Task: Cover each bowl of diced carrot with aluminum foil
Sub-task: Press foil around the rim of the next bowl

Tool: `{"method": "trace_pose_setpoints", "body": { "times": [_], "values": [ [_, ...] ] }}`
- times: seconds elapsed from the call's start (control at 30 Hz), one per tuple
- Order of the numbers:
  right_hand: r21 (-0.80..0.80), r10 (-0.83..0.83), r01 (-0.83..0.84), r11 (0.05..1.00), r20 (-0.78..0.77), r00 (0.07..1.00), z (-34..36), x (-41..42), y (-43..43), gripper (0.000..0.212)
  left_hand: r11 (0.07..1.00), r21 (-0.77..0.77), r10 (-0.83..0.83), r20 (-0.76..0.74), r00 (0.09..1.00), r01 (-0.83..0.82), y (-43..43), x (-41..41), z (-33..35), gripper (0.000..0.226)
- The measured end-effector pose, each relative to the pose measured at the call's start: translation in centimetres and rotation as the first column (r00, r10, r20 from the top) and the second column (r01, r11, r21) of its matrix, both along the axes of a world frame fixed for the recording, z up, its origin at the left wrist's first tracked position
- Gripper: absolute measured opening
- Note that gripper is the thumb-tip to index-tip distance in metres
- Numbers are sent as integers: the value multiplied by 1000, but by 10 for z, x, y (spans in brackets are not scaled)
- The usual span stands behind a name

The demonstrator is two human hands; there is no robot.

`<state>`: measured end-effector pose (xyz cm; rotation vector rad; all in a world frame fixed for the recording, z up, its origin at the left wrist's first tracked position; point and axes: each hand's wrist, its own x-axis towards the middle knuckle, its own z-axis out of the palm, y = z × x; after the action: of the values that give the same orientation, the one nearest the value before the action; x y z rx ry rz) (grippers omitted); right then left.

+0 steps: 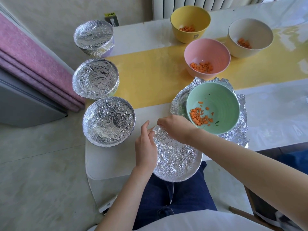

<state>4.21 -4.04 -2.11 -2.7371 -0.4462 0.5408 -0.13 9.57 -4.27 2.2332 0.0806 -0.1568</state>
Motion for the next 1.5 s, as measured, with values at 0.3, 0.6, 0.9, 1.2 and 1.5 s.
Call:
{"method": "trace_pose_setpoints", "body": {
  "times": [0.3,0.6,0.9,1.2,1.5],
  "values": [
    [17,16,-17,1000,52,998,-6,-7,4,31,999,44,-31,7,1000,30,0,-1,0,33],
    [157,-115,119,980,-34,993,-6,-3,-10,25,963,211,-177,24,984,169,9,-10,5,31],
    [190,-69,82,978,-71,995,-5,-5,-18,46,993,30,-119,10,993,119,1,3,2,27],
    [46,39,-37,998,-55,998,-1,1,-15,39,981,124,-153,44,987,147,2,7,-4,26],
    [180,-8,13,984,-31,999,3,7,-11,24,975,172,-177,209,962,142,9,13,3,13]
  ]
}}
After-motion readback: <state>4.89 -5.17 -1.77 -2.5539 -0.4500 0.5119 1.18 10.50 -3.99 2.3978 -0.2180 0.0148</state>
